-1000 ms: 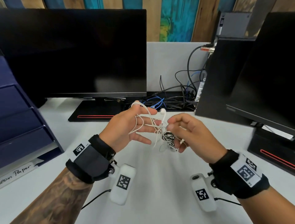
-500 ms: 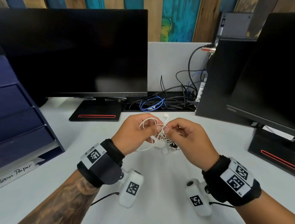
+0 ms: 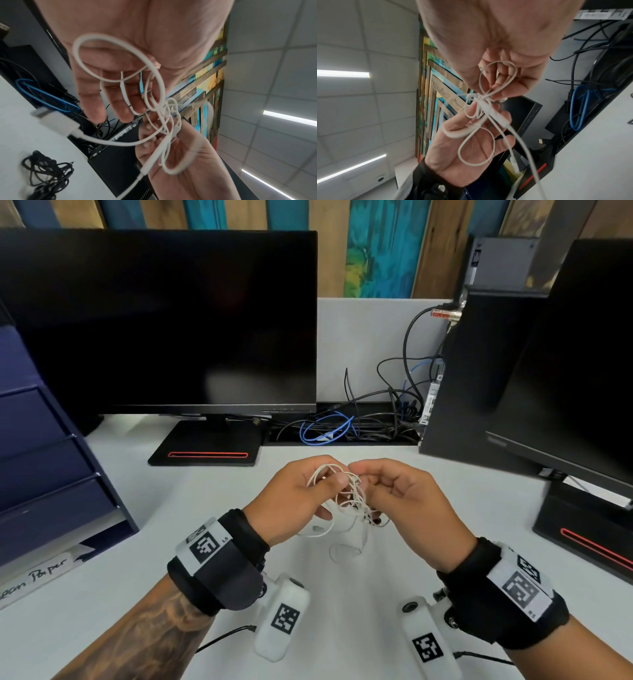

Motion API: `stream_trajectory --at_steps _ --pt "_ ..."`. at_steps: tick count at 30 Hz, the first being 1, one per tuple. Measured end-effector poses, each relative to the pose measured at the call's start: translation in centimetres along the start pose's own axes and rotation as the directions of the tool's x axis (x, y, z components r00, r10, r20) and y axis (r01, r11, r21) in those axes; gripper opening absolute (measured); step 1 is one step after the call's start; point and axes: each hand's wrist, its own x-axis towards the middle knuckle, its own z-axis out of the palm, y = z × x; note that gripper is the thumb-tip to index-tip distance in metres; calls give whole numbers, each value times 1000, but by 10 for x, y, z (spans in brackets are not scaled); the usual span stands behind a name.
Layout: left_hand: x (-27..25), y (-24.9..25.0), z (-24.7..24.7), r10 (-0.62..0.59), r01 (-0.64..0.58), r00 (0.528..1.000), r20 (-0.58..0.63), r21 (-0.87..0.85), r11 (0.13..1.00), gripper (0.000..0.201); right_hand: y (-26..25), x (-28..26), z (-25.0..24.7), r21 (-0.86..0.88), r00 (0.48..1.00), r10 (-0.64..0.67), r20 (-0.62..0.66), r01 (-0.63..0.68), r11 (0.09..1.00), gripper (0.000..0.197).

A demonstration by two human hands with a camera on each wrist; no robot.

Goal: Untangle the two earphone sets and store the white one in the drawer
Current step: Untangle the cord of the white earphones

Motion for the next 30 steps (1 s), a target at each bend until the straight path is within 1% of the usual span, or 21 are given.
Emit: stream_trajectory --at_steps 2,5,8,11,14,18,22,24,27,30 --pt "1 -1 -1 -29 28 999 -33 -28 999 14 -2 -1 0 -35 1000 -16 8 17 999 21" --pt "1 -2 1 -59 52 996 -74 -95 994 14 -6 -2 0 -4 999 -47 -17 47 999 21" --pt "1 -2 2 -52 43 996 -70 -121 992 2 -7 -3 3 13 998 -59 -10 59 998 19" --pt "1 -3 2 -57 46 995 -81 -131 990 5 -4 -1 1 24 998 -54 -16 54 998 19" --pt "0 -3 3 -24 15 995 -96 -93 996 9 -2 -1 1 61 1000 -29 -1 29 998 12" --pt "1 -4 1 23 -24 991 -131 -8 1000 12 -1 -2 6 90 1000 -13 26 11 996 18" --pt "2 -4 -3 -5 4 987 -158 -11 1000 12 2 -1 4 47 1000 -30 8 30 998 22" --pt "3 -4 -5 -15 13 986 -165 -16 1000 16 2 0 1 27 999 -34 -26 35 999 17" --pt "4 -3 -10 -28 33 980 -198 24 999 20 0 1 -3 -13 998 -35 -57 34 999 11" --pt "4 -3 -10 -42 48 976 -213 23 999 23 -1 0 -4 -30 1000 -29 -6 28 999 13"
